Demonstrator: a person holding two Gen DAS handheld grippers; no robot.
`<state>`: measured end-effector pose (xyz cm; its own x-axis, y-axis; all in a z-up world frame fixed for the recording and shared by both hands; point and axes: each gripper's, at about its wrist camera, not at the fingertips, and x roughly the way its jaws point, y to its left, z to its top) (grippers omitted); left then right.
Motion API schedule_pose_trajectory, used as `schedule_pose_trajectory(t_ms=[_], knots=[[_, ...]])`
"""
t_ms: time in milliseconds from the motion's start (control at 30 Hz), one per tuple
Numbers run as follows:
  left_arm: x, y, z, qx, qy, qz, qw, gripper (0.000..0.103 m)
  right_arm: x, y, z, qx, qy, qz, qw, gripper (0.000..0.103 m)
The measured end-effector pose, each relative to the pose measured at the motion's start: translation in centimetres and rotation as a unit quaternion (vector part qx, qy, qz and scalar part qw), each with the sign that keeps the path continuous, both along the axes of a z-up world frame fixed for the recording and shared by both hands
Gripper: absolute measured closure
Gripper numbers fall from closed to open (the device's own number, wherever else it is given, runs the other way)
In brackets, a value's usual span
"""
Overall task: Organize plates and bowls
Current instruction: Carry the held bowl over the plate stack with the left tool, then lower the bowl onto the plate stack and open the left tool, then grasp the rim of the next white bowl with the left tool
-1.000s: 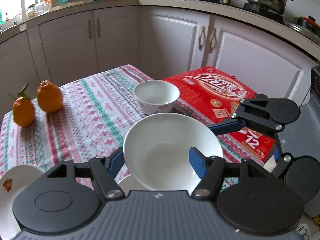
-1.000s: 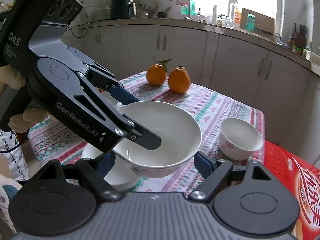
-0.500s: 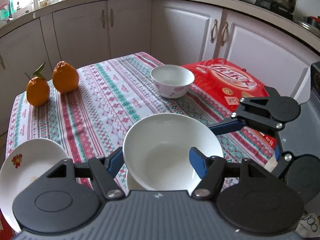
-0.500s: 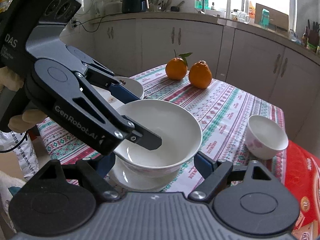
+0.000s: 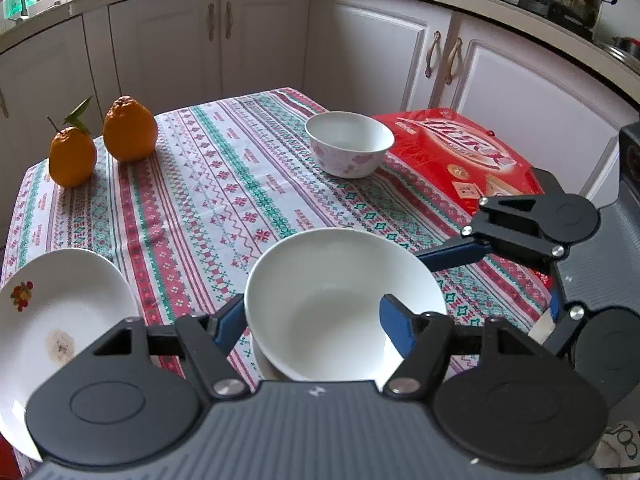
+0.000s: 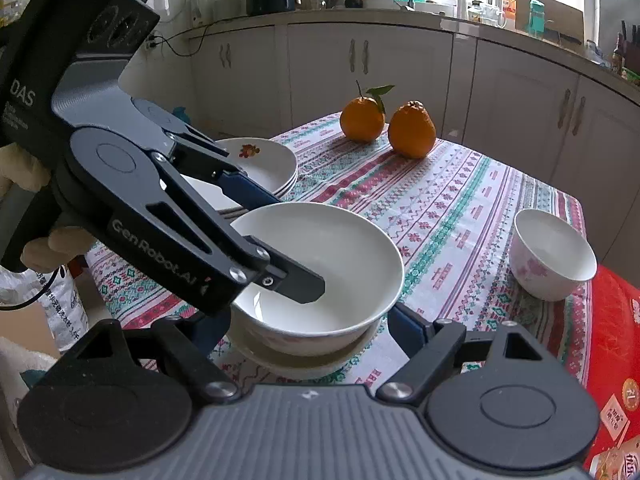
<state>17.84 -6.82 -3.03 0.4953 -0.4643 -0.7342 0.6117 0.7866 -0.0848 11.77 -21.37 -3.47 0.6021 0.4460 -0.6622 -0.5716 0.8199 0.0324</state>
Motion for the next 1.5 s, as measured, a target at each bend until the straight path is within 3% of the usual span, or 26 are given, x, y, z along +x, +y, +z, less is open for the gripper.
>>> schedule_pose_trajectory(t_ms=[267, 300, 367, 600, 833, 1033, 1133, 1267, 1367, 1500], knots=[[0.0, 0.5, -1.0, -0.011, 0.012, 0.003, 0.9999, 0.033, -0.2, 0.4, -0.6, -0.009, 0.003, 0.001, 1.0, 0.014], [0.0, 0.6, -1.1, -0.01, 0.012, 0.003, 0.9999, 0.031, -0.2, 0.4, -0.7, -0.007, 0.003, 0.001, 1.0, 0.013], [0.0, 0.7, -1.2, -0.012, 0.012, 0.003, 0.9998, 0.03, -0.3, 0.2, -0.5, 0.003, -0.009, -0.002, 1.0, 0.0], [-0.1, 1.4, -0.4, -0.011, -0.003, 0.011, 0.9999, 0.023, -0.4, -0.6, -0.1, 0.024, -0.001, -0.005, 1.0, 0.0], [0.2, 1.6, 1.7, -0.007, -0.033, 0.009, 0.9994, 0.018, -1.2, -3.0, 1.6, 0.061, 0.004, -0.028, 0.998, 0.0], [1.0, 0.7, 3.2, 0.001, -0.056, -0.001, 0.9985, 0.017, -0.5, -7.1, 2.7, 0.123, 0.012, -0.074, 0.99, 0.0], [1.4, -0.3, 3.6, 0.005, -0.063, -0.01, 0.998, 0.017, -0.5, -8.1, 3.0, 0.095, -0.021, -0.112, 0.989, 0.0], [2.3, -1.9, 4.1, 0.004, -0.063, -0.025, 0.9977, 0.017, -0.1, -8.6, 2.5, 0.045, -0.042, -0.116, 0.991, 0.0], [3.2, -3.2, 4.5, 0.002, -0.065, -0.034, 0.9973, 0.017, 0.7, -9.7, 1.9, 0.055, -0.033, -0.12, 0.991, 0.0], [4.9, -4.9, 4.6, -0.001, -0.061, -0.042, 0.9973, 0.017, 1.2, -11.5, 1.4, 0.082, -0.063, -0.128, 0.986, 0.0]])
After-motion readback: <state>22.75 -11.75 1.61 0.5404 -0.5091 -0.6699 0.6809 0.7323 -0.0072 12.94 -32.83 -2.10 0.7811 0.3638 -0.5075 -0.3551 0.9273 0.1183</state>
